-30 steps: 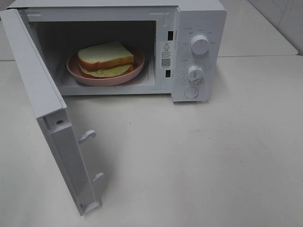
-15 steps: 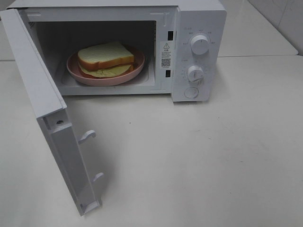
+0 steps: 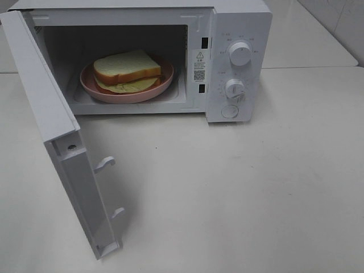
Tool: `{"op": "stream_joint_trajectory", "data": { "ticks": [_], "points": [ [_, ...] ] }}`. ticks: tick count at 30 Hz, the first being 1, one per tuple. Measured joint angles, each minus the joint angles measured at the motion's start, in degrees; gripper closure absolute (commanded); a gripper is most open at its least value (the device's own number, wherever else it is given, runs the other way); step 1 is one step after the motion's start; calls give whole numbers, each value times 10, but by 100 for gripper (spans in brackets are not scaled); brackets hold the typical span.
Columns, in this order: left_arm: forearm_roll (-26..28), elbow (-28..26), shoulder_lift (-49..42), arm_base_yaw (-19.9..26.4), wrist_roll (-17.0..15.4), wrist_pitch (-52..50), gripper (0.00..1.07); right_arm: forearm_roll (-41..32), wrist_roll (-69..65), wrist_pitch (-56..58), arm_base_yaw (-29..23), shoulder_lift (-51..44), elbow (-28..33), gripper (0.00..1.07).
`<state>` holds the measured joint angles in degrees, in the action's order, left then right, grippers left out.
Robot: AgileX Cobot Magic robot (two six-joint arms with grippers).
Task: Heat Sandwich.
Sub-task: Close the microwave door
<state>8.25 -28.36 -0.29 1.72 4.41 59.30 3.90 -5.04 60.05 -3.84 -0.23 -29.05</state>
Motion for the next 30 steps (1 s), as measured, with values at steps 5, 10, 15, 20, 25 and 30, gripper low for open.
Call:
{"op": "stream_joint_trajectory", "data": {
  "ticks": [5, 10, 15, 20, 25, 30],
  "points": [
    [0, 0, 0, 0, 0, 0, 3, 0, 0, 0, 0, 0, 0, 31],
    [0, 0, 0, 0, 0, 0, 3, 0, 0, -1, 0, 0, 0, 31],
    [0, 0, 0, 0, 0, 0, 3, 0, 0, -1, 0, 0, 0, 31],
    [9, 0, 0, 0, 0, 0, 3, 0, 0, -1, 0, 0, 0, 31],
    [10, -2, 0, 0, 0, -2, 5, 0, 0, -1, 0, 0, 0, 31],
    [7, -20, 6, 0, 0, -31, 10, 0, 0, -1, 2, 0, 0, 31]
  ]
}}
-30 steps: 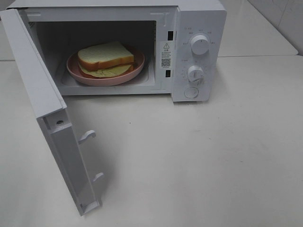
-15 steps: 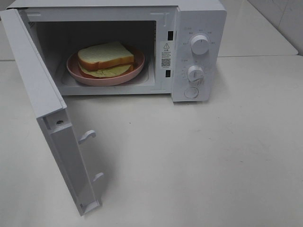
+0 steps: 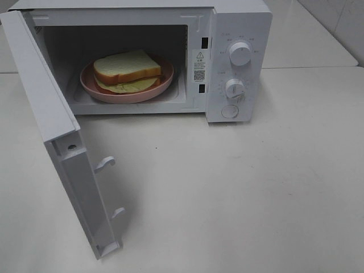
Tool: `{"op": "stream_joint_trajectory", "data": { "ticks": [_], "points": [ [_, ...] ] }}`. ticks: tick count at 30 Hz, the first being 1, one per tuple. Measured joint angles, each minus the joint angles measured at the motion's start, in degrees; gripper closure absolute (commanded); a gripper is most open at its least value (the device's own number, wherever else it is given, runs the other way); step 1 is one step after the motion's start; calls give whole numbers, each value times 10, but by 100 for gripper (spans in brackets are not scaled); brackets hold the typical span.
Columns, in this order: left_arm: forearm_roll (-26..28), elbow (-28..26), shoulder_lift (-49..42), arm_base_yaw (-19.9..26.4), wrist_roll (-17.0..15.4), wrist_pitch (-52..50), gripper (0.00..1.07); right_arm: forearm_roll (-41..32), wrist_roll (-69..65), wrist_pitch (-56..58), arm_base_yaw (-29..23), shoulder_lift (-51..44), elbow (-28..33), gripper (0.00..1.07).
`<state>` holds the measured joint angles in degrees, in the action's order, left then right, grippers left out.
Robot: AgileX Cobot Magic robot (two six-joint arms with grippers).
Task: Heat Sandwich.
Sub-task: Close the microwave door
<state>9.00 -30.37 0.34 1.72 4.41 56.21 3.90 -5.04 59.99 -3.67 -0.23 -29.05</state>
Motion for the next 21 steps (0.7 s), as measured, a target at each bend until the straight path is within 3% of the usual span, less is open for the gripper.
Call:
{"op": "stream_joint_trajectory", "data": {
  "ticks": [5, 8, 10, 11, 13, 14, 15, 17, 21],
  "points": [
    [-21, -2, 54, 0, 0, -45, 25, 0, 0, 0, 0, 0, 0, 31],
    [-38, -2, 106, 0, 0, -87, 48, 0, 0, 0, 0, 0, 0, 31],
    [-41, -2, 132, 0, 0, -104, 53, 0, 0, 0, 0, 0, 0, 31],
    [-42, -2, 146, 0, 0, -111, 66, 0, 0, 0, 0, 0, 0, 31],
    [-45, -2, 174, 0, 0, -127, 78, 0, 0, 0, 0, 0, 0, 31],
    [-45, -2, 174, 0, 0, -127, 78, 0, 0, 0, 0, 0, 0, 31],
    [-46, -2, 201, 0, 0, -147, 91, 0, 0, 0, 0, 0, 0, 31],
    [-46, -2, 227, 0, 0, -168, 105, 0, 0, 0, 0, 0, 0, 31],
    [-46, 5, 275, 0, 0, -239, 106, 0, 0, 0, 0, 0, 0, 31]
  ]
}}
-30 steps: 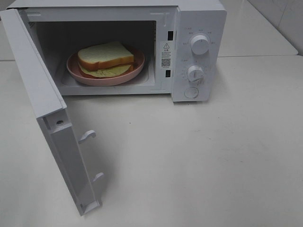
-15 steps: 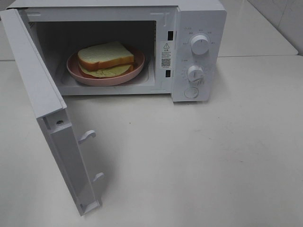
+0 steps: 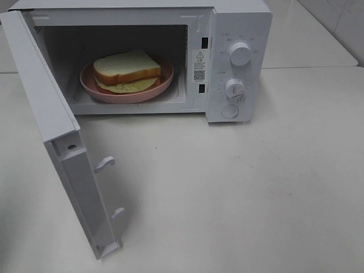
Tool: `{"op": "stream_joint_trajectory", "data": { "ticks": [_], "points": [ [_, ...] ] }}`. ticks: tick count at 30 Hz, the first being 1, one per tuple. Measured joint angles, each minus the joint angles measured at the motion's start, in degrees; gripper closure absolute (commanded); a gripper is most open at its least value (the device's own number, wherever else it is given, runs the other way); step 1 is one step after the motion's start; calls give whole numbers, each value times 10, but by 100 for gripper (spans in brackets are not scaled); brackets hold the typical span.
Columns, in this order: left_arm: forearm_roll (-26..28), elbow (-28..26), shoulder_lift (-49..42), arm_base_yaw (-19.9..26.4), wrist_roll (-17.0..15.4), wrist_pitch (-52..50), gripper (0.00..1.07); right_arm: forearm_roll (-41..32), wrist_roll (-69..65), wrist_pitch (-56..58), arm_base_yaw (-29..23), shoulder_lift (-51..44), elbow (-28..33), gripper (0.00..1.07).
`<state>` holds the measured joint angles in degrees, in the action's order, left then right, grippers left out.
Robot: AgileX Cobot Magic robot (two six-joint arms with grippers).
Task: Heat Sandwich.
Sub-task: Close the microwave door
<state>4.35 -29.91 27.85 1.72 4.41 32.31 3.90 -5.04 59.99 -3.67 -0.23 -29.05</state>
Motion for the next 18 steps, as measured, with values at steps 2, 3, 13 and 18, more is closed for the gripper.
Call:
{"op": "stream_joint_trajectory", "data": {
  "ticks": [2, 3, 13, 18],
  "points": [
    [0, 6, 11, 0, 0, -24, 106, 0, 0, 0, 0, 0, 0, 31],
    [0, 24, 29, 0, 0, -69, 106, 0, 0, 0, 0, 0, 0, 31],
    [3, 124, 118, 0, 0, -323, 106, 0, 0, 0, 0, 0, 0, 31],
    [-5, 159, 169, 0, 0, -453, 106, 0, 0, 0, 0, 0, 0, 31]
  ]
}}
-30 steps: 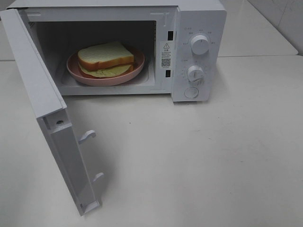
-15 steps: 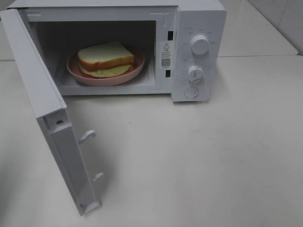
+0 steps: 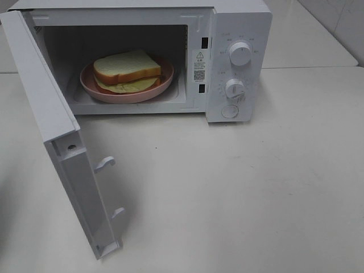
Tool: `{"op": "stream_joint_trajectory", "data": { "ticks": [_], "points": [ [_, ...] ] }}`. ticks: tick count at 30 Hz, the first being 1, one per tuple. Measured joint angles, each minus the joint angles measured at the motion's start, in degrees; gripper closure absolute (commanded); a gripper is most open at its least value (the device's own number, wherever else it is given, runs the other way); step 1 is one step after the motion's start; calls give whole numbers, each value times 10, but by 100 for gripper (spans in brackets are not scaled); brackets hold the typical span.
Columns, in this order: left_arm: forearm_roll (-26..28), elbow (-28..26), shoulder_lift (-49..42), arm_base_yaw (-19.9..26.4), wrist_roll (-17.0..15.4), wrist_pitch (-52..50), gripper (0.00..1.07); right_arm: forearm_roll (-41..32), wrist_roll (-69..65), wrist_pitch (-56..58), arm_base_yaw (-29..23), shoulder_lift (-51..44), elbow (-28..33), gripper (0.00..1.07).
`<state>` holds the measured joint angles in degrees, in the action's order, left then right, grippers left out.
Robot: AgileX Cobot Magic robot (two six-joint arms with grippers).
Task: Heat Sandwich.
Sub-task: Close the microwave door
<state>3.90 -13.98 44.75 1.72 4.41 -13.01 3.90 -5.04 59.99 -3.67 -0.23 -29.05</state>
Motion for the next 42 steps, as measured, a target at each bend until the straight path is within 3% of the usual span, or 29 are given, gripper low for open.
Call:
{"op": "stream_joint_trajectory", "data": {
  "ticks": [7, 13, 19, 28, 31, 36, 42],
  "points": [
    [-56, 22, 76, 0, -5, -147, 106, 0, 1, 0, 0, 0, 0, 31],
    [-125, 23, 164, 0, -51, -237, 106, 0, 1, 0, 0, 0, 0, 31],
    [-190, 23, 242, 0, -63, -323, 106, 0, 1, 0, 0, 0, 0, 31],
    [-242, 13, 340, 0, -122, -423, 106, 0, 1, 0, 0, 0, 0, 31],
    [-246, 6, 355, -6, -130, -426, 106, 0, 1, 0, 0, 0, 0, 31],
    [-241, -10, 375, -57, -128, -431, 106, 0, 1, 0, 0, 0, 0, 31],
    [-172, -11, 403, -118, -96, -433, 106, 0, 1, 0, 0, 0, 0, 31]
  ]
}}
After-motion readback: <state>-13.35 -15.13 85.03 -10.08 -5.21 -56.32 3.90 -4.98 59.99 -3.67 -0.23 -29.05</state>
